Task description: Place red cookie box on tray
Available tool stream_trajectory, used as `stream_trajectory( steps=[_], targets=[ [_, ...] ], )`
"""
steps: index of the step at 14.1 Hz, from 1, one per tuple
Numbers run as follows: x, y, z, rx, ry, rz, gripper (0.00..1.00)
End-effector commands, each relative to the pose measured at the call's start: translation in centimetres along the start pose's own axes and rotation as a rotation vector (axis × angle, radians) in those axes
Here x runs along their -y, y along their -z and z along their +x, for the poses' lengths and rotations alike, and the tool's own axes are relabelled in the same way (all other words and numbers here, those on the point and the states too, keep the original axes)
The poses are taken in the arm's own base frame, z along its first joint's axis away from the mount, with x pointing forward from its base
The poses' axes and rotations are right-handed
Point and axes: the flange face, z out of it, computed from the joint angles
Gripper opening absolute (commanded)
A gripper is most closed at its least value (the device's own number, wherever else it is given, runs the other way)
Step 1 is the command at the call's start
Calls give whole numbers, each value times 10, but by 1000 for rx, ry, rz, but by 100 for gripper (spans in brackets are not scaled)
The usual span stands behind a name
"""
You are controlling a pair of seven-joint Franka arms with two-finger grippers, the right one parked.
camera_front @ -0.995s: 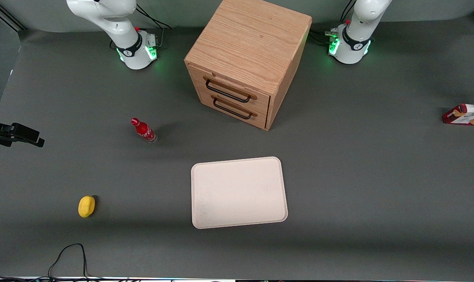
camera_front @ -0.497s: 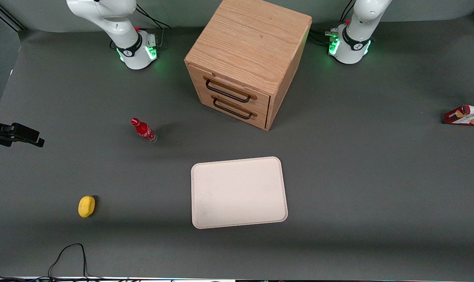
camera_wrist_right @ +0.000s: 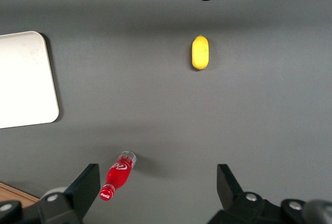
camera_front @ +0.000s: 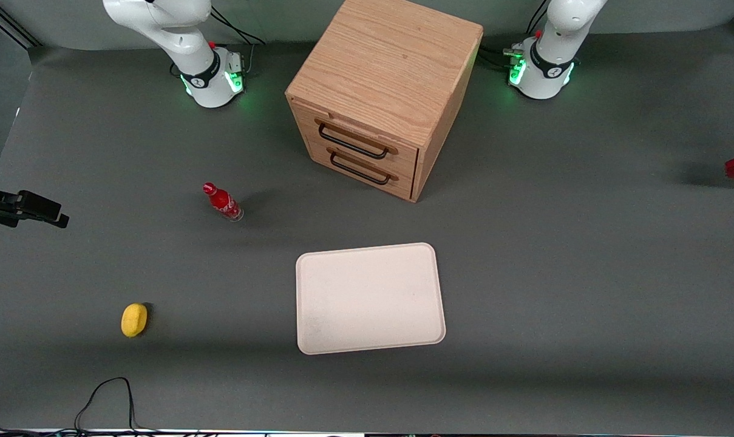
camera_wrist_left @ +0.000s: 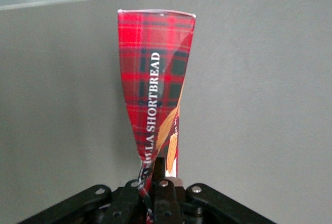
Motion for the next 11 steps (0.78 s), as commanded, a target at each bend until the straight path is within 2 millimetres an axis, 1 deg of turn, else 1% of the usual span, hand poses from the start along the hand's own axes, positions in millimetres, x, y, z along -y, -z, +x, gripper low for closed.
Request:
stream_trajectory(
  steps=[1,4,6,7,8,9,11],
  targets=[
    [-2,83,-6,-46,-21,42,0],
    [3,150,-3,-82,-21,40,0],
    [1,179,-9,-86,-28,34,0],
    [-11,189,-19,-91,-61,25,0],
    [-32,196,-39,-89,-110,18,0],
    [-59,207,-69,-82,-170,11,0],
    [-114,221,-142,-64,-316,7,0]
  ],
)
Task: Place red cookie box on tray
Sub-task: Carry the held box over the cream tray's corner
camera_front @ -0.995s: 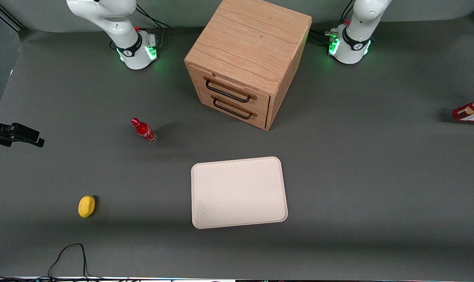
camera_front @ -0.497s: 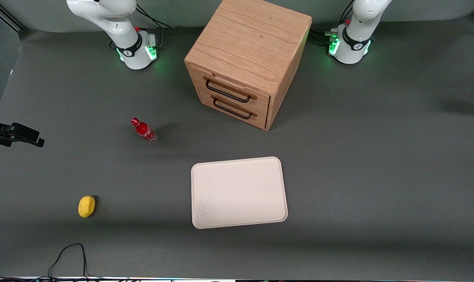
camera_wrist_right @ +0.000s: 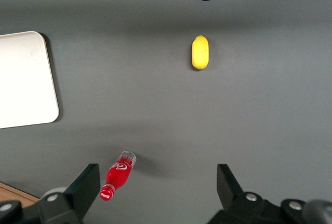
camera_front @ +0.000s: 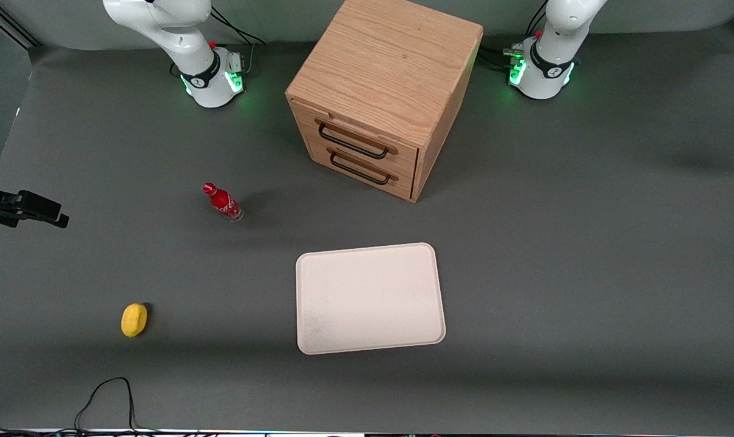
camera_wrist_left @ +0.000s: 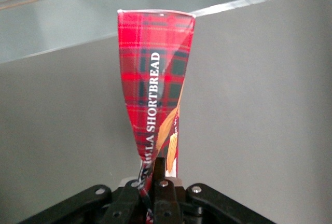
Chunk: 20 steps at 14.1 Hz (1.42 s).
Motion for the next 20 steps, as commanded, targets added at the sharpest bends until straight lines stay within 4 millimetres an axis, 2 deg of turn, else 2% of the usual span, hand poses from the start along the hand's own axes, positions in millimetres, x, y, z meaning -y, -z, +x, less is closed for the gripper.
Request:
stream_trajectory(
  steps=[1,2,4,6,7,9,11,13,14,17,18,20],
  targets=[
    [-89,33,-79,-1,-184,-16,0],
    [-117,42,-110,-9,-251,-31,0],
    [-168,48,-184,-2,-399,-29,0],
    [-213,53,-271,1,-534,-33,0],
    [-228,57,-313,-3,-557,-35,0],
    [-262,43,-404,9,-670,-17,0],
    [-285,36,-489,18,-775,-24,0],
    [-308,28,-558,26,-854,-51,0],
    [-320,27,-591,31,-898,-74,0],
    [-343,6,-671,38,-1013,-138,0],
    [-347,-4,-695,35,-1040,-166,0],
    [-350,-16,-726,29,-1079,-196,0]
  ],
)
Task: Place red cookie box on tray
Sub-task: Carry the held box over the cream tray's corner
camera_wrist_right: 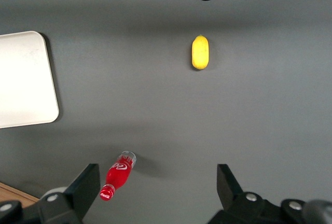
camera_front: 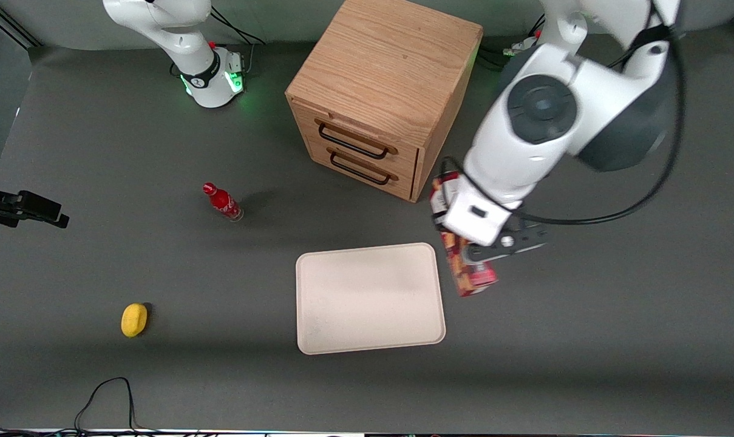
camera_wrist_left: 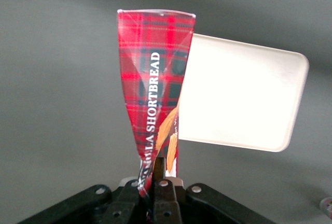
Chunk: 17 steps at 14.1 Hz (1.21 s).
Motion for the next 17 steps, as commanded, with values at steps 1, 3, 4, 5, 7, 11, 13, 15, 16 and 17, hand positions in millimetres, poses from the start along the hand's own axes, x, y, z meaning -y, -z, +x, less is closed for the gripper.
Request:
stream_trajectory(
  steps=[1,3,4,5,7,11,13,15,16,17],
  targets=[
    [-27,-4,-7,-33,-40,-24,0],
    [-28,-28,-5,-9,-60,-5,0],
    [-28,-52,-2,17,-92,18,0],
    [-23,-74,3,43,-118,42,0],
    [-11,-111,16,59,-143,70,0],
    [-11,-193,20,16,-167,74,0],
    [-11,-233,20,27,-174,92,0],
    [-12,-251,20,23,-179,95,0],
    [-11,-259,19,28,-178,97,0],
    [-12,-266,19,21,-183,94,0]
  ],
)
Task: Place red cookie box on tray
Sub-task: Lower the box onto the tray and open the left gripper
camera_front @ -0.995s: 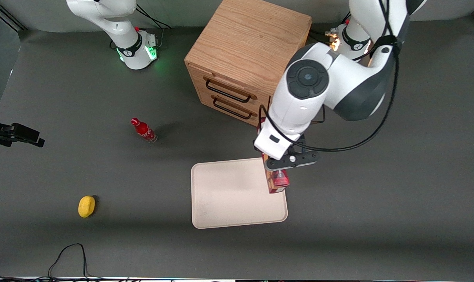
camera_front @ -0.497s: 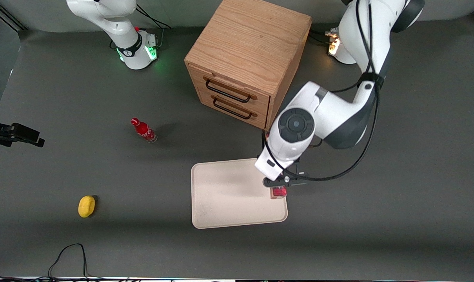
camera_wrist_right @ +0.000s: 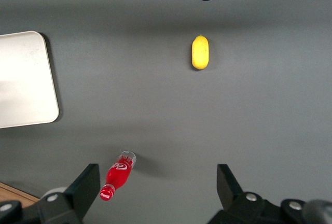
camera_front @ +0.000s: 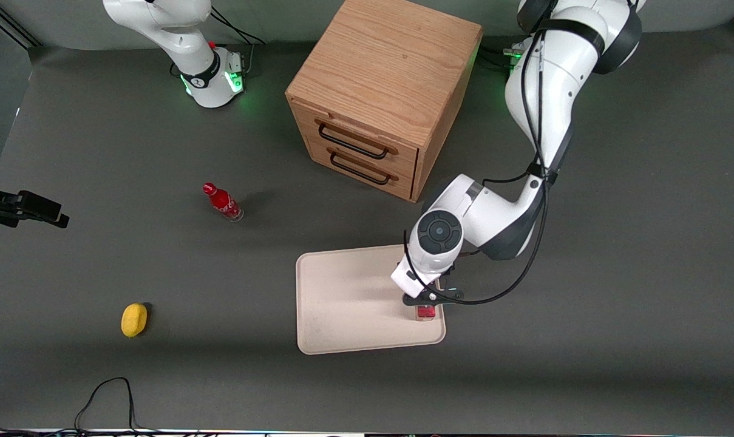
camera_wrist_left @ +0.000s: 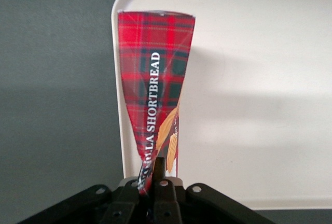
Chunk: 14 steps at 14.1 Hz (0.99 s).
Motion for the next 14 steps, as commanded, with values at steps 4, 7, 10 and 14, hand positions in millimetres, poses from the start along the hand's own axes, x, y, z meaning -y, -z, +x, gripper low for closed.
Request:
stream_trajectory(
  steps=[4,7,10,14],
  targets=[
    [4,-14,10,-57,1,11,0],
    [2,-15,11,-71,-2,8,0],
    [2,-15,10,-70,-8,16,100],
    [9,32,4,-34,7,61,100]
  ],
)
